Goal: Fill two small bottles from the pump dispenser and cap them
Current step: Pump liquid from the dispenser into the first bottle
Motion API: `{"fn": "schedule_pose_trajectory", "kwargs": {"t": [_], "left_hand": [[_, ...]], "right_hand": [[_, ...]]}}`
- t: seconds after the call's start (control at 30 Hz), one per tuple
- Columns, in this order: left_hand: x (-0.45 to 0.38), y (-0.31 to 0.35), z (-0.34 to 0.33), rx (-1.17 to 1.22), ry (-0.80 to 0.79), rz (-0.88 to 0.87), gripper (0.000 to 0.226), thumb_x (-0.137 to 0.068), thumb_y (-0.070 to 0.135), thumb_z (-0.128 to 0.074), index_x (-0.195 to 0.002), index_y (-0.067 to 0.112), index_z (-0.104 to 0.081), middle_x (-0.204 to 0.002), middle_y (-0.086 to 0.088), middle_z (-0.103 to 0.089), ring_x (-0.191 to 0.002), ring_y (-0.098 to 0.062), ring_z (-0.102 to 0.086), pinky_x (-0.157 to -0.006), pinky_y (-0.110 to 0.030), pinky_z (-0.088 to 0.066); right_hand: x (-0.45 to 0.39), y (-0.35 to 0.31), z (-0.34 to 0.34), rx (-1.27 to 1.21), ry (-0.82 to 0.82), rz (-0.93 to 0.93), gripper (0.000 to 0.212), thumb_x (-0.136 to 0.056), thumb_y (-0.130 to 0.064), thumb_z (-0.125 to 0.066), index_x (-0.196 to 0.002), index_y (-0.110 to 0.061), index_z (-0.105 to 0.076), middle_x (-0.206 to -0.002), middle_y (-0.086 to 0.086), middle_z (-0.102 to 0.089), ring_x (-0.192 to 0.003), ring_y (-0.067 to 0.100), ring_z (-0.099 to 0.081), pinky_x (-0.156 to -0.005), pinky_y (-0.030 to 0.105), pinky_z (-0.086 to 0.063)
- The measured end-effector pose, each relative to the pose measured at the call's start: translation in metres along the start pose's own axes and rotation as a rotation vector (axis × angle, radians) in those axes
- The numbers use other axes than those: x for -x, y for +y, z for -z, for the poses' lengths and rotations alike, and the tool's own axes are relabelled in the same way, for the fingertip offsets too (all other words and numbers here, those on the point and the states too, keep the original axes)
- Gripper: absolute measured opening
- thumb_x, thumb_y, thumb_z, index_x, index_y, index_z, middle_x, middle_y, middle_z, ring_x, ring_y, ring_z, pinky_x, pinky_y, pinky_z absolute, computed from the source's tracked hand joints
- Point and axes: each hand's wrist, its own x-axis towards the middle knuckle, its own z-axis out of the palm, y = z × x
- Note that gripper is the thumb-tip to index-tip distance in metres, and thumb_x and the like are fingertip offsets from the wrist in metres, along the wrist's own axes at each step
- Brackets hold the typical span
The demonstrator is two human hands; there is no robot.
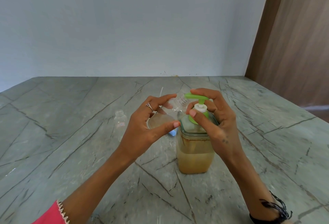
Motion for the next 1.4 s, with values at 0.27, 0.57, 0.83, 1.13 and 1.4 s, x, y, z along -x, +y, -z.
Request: {"fn": "schedule_pose_trajectory", "kwargs": {"t": [0.27,0.57,0.83,1.13,1.4], "left_hand": [[0.001,0.001,0.001,0.003,-0.008,0.0,0.05,-0.071,0.044,-0.066,-0.119,0.04,-0.05,-0.106,0.013,-0.057,-0.1,-0.007,-0.057,-0.081,-0.018,-0.05],[0.002,0.0,-0.001,-0.021,-0.018,-0.011,0.05,-0.072,0.044,-0.065,-0.12,0.039,-0.05,-0.106,0.015,-0.055,-0.099,-0.005,-0.055,-0.08,-0.011,-0.046],[0.001,0.001,-0.001,0.02,-0.014,0.009,0.049,-0.072,0.043,-0.065,-0.118,0.041,-0.05,-0.109,0.011,-0.057,-0.103,-0.004,-0.056,-0.081,-0.014,-0.049],[0.002,0.003,-0.001,0.027,-0.016,0.034,0.052,-0.071,0.044,-0.064,-0.12,0.034,-0.052,-0.112,0.001,-0.06,-0.104,-0.013,-0.057,-0.082,-0.019,-0.05],[0.001,0.002,-0.001,0.035,-0.018,0.028,0.05,-0.071,0.043,-0.065,-0.119,0.037,-0.052,-0.111,0.003,-0.059,-0.102,-0.011,-0.057,-0.083,-0.022,-0.051]], "right_hand": [[-0.002,0.001,-0.001,-0.032,0.028,-0.016,0.025,-0.082,-0.023,-0.062,-0.105,-0.029,-0.058,-0.089,-0.001,-0.071,-0.088,0.019,-0.069,-0.078,0.024,-0.053],[-0.004,-0.002,-0.002,-0.041,0.071,-0.057,0.022,-0.078,-0.004,-0.064,-0.087,-0.024,-0.06,-0.081,-0.005,-0.072,-0.079,0.011,-0.07,-0.07,0.021,-0.054],[0.001,0.001,0.0,-0.01,0.018,0.005,0.027,-0.087,-0.01,-0.062,-0.109,-0.025,-0.057,-0.088,-0.003,-0.07,-0.087,0.012,-0.068,-0.078,0.019,-0.051],[0.007,0.001,0.01,0.05,-0.132,0.006,0.059,-0.08,-0.025,-0.067,-0.131,-0.037,-0.039,-0.114,-0.029,-0.062,-0.106,0.0,-0.063,-0.082,0.01,-0.049],[0.001,0.003,0.002,0.004,0.015,-0.01,0.034,-0.077,-0.03,-0.068,-0.106,-0.037,-0.053,-0.091,0.001,-0.072,-0.088,0.016,-0.071,-0.077,0.02,-0.053]]}}
